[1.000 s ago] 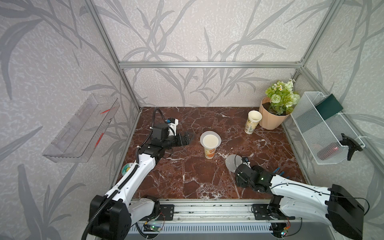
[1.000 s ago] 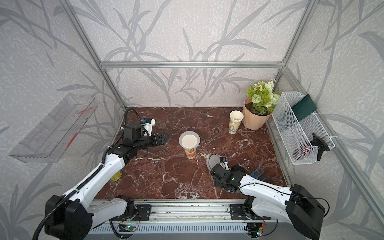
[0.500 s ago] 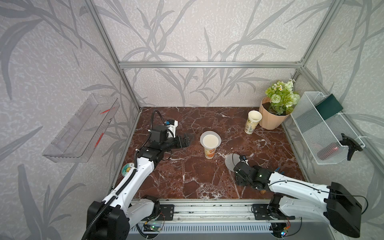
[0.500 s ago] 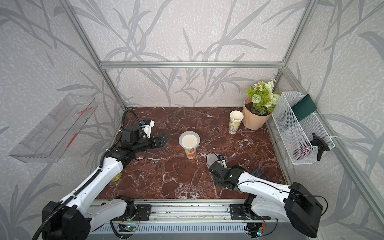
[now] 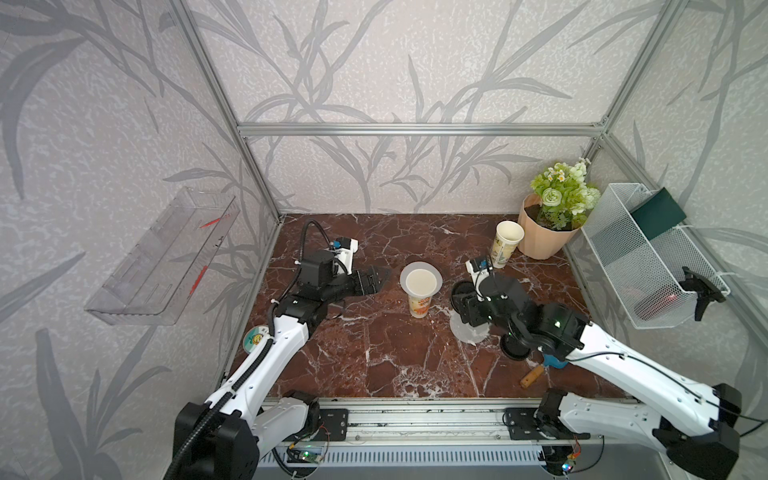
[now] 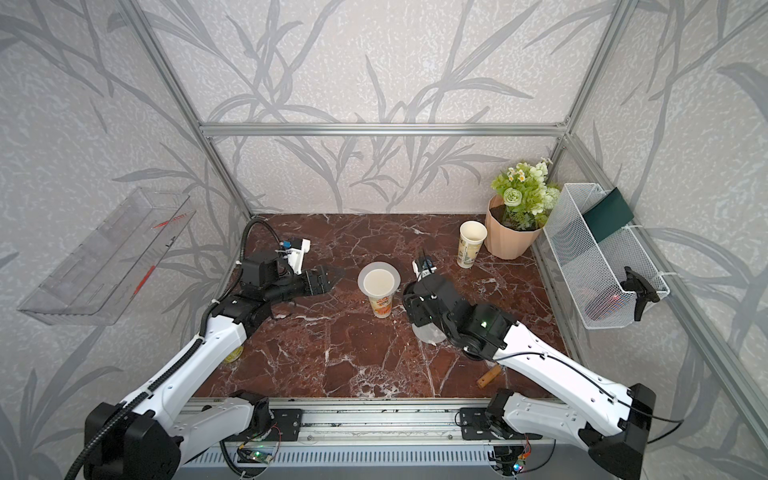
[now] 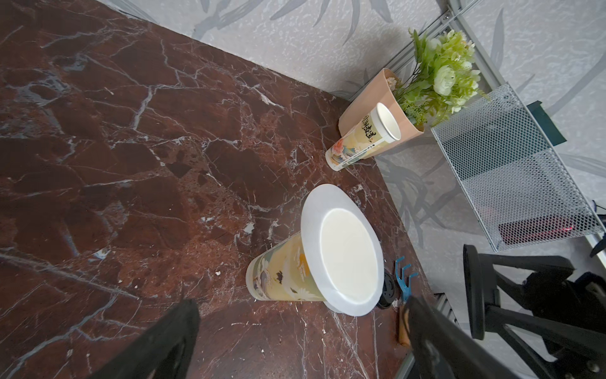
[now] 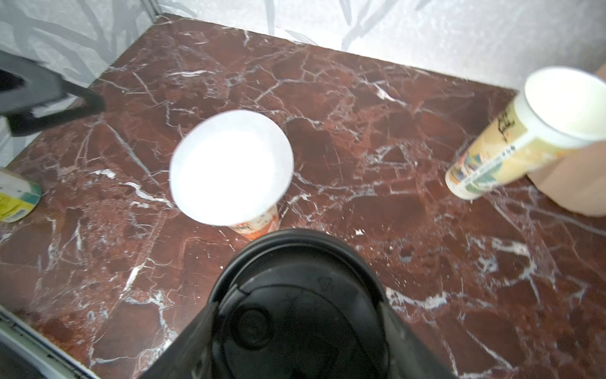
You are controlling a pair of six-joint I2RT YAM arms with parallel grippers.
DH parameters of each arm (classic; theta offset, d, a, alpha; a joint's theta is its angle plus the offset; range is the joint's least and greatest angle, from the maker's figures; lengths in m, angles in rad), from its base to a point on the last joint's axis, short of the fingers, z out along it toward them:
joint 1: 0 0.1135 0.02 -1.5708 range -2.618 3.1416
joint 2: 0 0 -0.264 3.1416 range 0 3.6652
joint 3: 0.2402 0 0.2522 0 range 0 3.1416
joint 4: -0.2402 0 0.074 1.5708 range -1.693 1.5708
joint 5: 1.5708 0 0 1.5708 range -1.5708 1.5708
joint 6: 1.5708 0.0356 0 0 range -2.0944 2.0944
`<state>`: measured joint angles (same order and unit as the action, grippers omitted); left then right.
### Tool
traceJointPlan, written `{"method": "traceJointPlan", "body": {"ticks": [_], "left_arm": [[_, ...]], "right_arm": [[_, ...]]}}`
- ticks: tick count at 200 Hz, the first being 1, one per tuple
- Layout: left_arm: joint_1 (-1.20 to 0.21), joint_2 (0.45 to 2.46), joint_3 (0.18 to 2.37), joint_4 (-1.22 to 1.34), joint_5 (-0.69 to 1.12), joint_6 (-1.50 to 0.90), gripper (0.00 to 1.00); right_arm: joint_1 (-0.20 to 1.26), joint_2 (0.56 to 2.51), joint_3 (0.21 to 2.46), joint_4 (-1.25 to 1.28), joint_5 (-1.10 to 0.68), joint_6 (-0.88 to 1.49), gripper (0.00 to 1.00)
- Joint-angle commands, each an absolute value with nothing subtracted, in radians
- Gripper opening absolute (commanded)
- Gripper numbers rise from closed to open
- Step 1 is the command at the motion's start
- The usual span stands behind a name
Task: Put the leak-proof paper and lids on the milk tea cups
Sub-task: Secure the cup lid on the cup.
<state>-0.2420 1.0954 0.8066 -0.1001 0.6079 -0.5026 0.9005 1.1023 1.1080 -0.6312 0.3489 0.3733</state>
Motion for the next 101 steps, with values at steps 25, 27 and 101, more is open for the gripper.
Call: {"method": "traceJointPlan", "body": {"ticks": [25,27,101], "left_arm": [[-0.245,1.164,0.763,0.142,0.723,-0.583,0.97],[-0.246,1.168,0.763,0.151,0.724,-0.586,0.97],[-0.259,1.287,0.785,0.235,0.740,-0.596,0.95]], "right_arm": [[0.897,1.407,1.416,-0.754,0.209,0.230,0.66],[0.896,1.418,1.426,-0.758,0.206,0.228,0.66],[0.821,1.614,1.631,-0.864,0.083,0.169,0.66]]}}
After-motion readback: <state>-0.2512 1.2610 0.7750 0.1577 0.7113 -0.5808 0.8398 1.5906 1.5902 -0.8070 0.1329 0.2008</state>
